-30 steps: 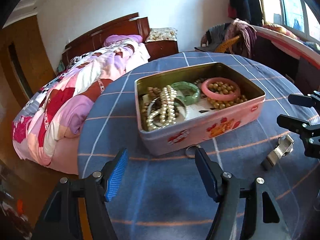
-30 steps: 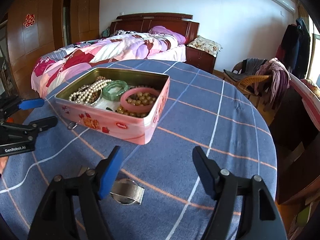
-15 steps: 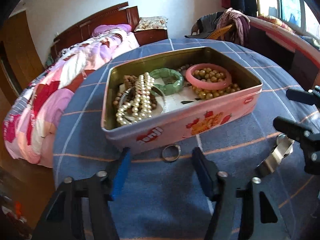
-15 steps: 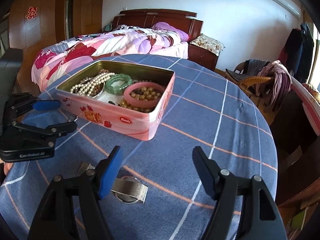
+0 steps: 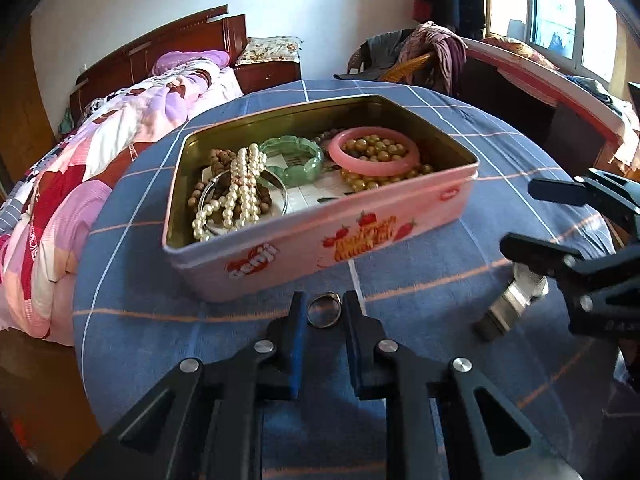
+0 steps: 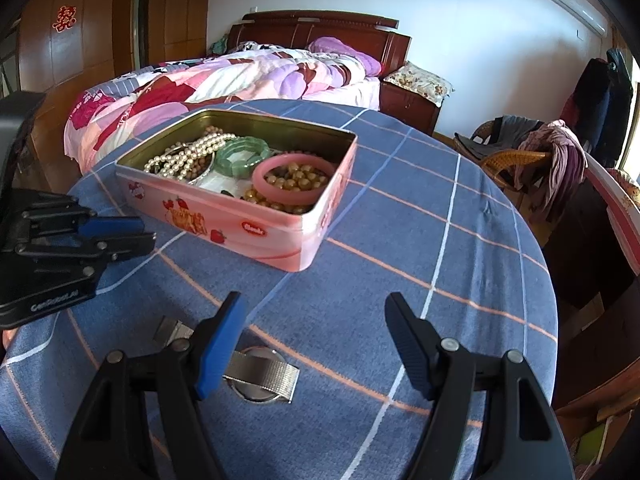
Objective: Organize jewelry
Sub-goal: 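Grasp the small silver ring with the left tool while the right tool grasps the silver watch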
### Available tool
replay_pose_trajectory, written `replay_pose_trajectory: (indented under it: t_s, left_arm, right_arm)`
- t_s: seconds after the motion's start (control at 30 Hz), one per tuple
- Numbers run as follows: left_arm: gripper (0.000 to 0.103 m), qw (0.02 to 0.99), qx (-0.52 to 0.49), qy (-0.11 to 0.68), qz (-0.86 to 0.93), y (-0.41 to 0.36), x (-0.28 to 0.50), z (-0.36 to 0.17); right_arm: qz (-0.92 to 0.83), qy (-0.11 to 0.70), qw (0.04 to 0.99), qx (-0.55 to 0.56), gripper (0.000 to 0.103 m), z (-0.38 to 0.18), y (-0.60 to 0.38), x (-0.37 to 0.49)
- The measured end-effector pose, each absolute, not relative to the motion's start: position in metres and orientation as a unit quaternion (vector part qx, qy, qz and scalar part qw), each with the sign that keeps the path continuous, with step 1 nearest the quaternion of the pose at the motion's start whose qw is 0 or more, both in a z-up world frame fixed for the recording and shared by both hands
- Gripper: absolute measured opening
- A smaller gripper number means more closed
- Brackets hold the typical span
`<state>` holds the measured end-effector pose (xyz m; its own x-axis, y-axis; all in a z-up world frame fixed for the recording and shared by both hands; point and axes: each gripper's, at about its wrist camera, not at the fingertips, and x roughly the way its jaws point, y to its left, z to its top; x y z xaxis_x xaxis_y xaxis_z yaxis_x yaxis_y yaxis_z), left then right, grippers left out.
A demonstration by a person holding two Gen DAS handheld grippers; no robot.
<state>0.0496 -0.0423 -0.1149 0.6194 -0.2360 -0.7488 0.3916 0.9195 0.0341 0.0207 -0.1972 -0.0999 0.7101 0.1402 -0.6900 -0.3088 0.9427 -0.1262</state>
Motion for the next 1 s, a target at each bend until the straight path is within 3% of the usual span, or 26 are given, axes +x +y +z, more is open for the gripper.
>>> replay_pose_trajectory:
  t_s: [0.1, 0.17, 0.47, 0.5, 0.57, 0.63, 0.87, 0.9, 0.93, 1.0]
  left_arm:
    - [0.018, 0.894, 0.100, 0.400, -0.174, -0.037, 0.040, -0.114]
    - [0.001, 0.894, 0.106, 0.399, -0.174, -0.034, 0.036, -0.113]
    - [0.000, 0.898, 0.105, 0.392, -0.169, -0.024, 0.032, -0.110]
    - [0.004, 0.898, 0.104, 0.393, -0.168, -0.022, 0.032, -0.109]
    - [0.024, 0.897, 0.103, 0.395, -0.167, -0.018, 0.031, -0.109]
    - [0.061, 0.904, 0.102, 0.386, -0.153, -0.012, 0.027, -0.108]
    - [0.062, 0.903, 0.102, 0.385, -0.159, -0.010, 0.026, -0.108]
    - [0.060, 0.901, 0.108, 0.389, -0.160, -0.012, 0.028, -0.110]
    - [0.050, 0.898, 0.112, 0.392, -0.163, -0.015, 0.029, -0.112]
    - [0.042, 0.893, 0.107, 0.400, -0.176, -0.017, 0.033, -0.116]
  right_arm:
    - [0.129, 0.363, 0.916, -0.114, 0.074, -0.101, -0.198, 0.017]
    - [0.132, 0.363, 0.915, -0.115, 0.074, -0.102, -0.198, 0.015]
    - [0.143, 0.374, 0.910, -0.107, 0.074, -0.104, -0.212, 0.007]
    - [0.142, 0.373, 0.911, -0.107, 0.074, -0.103, -0.214, 0.007]
    - [0.139, 0.370, 0.913, -0.105, 0.074, -0.101, -0.216, 0.005]
    - [0.141, 0.369, 0.913, -0.103, 0.074, -0.101, -0.217, 0.004]
    - [0.148, 0.364, 0.913, -0.111, 0.074, -0.102, -0.212, 0.000]
    - [0.149, 0.365, 0.912, -0.112, 0.074, -0.103, -0.211, 0.001]
    - [0.150, 0.366, 0.912, -0.112, 0.074, -0.104, -0.210, 0.001]
    - [0.150, 0.368, 0.911, -0.114, 0.074, -0.106, -0.208, 0.002]
